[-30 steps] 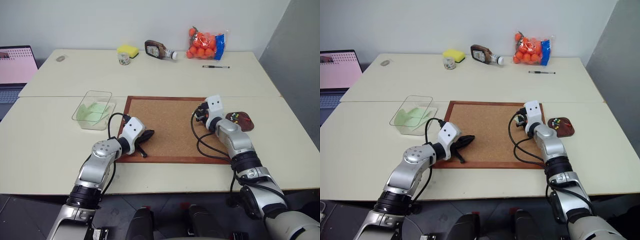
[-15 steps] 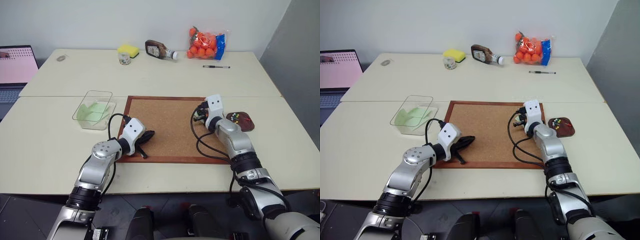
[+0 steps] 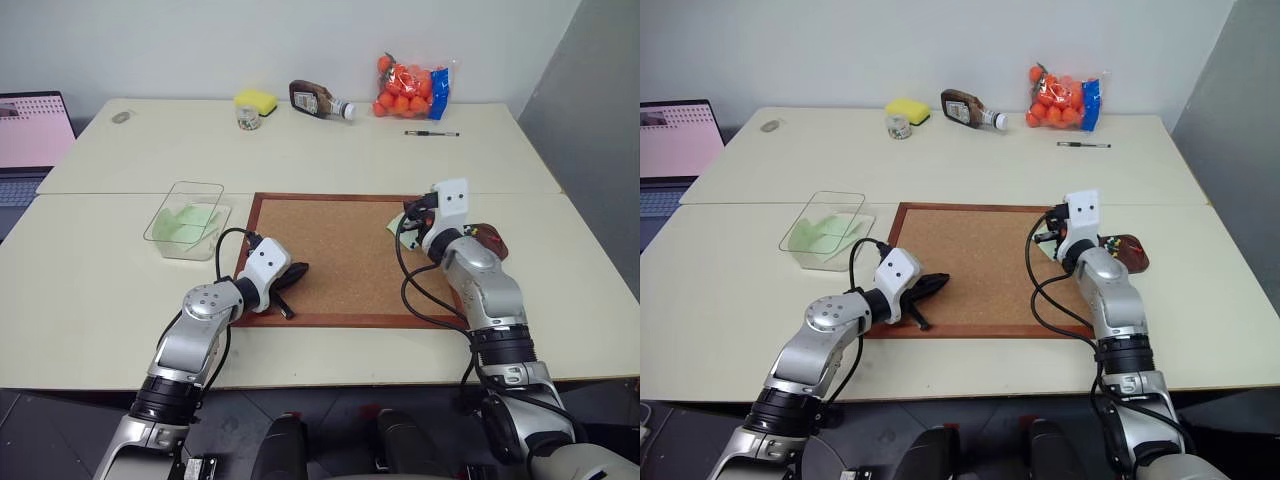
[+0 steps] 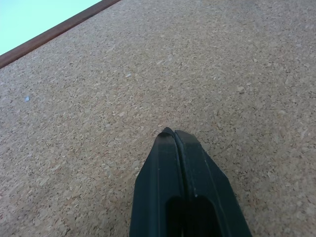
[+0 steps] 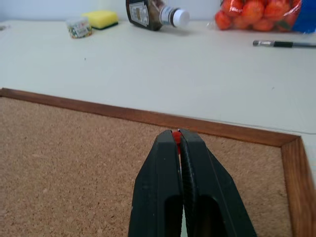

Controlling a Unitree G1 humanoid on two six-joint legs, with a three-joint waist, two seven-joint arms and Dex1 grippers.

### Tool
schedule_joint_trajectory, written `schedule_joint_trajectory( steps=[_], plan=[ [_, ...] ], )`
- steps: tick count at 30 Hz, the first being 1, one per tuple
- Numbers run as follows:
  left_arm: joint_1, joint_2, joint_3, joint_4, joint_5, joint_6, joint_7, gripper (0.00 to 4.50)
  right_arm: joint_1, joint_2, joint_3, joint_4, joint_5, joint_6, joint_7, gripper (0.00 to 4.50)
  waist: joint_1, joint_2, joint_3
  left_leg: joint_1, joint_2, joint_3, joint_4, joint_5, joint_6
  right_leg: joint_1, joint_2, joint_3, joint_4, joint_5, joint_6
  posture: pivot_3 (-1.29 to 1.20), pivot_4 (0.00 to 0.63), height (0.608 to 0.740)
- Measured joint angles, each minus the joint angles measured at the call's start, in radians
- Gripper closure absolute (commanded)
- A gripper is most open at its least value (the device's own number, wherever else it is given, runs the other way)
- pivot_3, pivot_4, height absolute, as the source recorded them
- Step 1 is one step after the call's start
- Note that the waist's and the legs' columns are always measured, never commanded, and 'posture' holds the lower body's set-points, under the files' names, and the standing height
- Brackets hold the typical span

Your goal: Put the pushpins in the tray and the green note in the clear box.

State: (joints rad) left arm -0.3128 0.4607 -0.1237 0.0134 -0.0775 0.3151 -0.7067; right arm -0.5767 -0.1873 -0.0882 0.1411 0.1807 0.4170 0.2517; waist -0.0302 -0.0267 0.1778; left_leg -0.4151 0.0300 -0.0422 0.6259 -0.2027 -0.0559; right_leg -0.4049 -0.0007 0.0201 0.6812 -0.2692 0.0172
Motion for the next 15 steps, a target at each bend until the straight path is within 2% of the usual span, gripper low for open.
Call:
schedule_joint_trajectory(
  steps=[5,8,15],
  plan=[
    [0.011,-0.002,-0.001,-0.011,0.0,0.002,0.001,4.5,0.108,-0.14,-0.074,-0.146,-0.003,0.068,-0.001,4.49,0.003,0.0,-0.001,0.0,0.0,0.0,0.0,0.0,0.0,0.0,-0.001,0.0,-0.001,-0.001,0.002,0.0,0.15,0.74],
    [0.018,-0.001,0.004,-0.011,0.001,0.002,0.001,4.5,0.17,-0.21,-0.094,-0.167,-0.014,0.105,0.003,4.49,0.001,0.003,-0.002,0.001,0.0,0.001,0.0,0.0,0.0,0.0,-0.001,0.001,0.0,-0.001,0.002,0.0,0.15,0.74],
    [0.012,0.001,0.001,0.002,0.005,-0.004,-0.002,4.5,0.209,-0.249,-0.127,-0.166,-0.021,0.164,-0.005,4.49,-0.002,0.005,-0.003,0.002,0.0,0.003,0.0,0.0,0.0,0.0,0.0,0.003,0.0,-0.001,0.003,0.0,0.15,0.74]
  ],
)
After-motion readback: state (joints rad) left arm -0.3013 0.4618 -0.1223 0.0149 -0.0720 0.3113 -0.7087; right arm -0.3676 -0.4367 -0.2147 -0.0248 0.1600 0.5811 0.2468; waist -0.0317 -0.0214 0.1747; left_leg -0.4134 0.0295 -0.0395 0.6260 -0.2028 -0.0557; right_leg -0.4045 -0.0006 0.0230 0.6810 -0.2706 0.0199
